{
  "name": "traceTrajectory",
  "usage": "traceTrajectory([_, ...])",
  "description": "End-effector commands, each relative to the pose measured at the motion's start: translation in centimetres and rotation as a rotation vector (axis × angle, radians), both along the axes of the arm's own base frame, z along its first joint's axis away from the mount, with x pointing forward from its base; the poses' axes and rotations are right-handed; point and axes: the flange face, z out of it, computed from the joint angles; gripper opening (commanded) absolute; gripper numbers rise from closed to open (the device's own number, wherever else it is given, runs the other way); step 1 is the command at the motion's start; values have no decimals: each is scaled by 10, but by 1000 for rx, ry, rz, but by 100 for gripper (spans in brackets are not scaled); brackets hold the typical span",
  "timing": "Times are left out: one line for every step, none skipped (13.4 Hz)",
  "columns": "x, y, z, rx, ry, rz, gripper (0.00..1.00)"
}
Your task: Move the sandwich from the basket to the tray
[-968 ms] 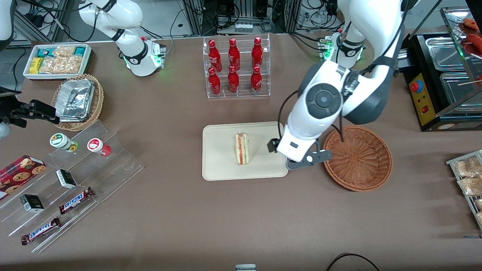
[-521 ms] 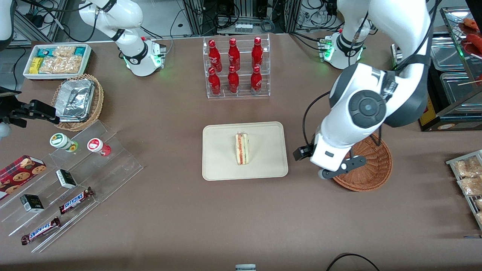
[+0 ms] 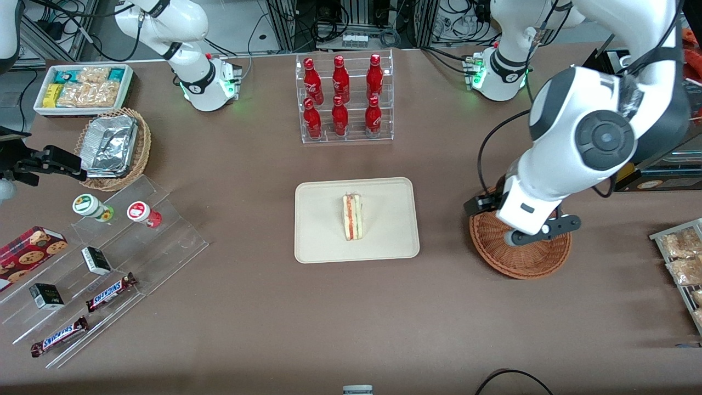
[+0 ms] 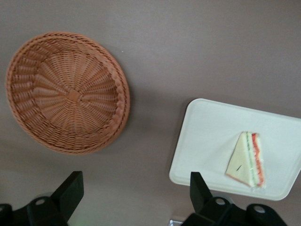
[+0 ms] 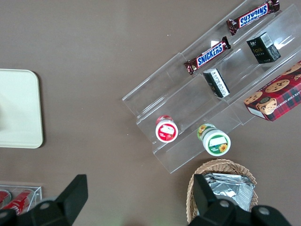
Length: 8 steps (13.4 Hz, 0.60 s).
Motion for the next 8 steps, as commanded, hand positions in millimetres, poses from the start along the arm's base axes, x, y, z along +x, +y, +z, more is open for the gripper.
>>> traceTrajectory([-31,37,24,-3,-3,-94,100])
traceTrajectory([-40,50,27,3,14,-119,100])
traceTrajectory([-44,62,33,1,16,-142,100])
traceTrajectory([-48,74,39,-1,18,-166,100])
traceTrajectory([-54,85,46,-2,25,-186,100])
traceTrajectory([-62,98,50,-4,28,-208,100])
traceTrajectory([-70,112,55,-5,21,-232,100])
traceTrajectory([-79,122,60,-8,15,-260,100])
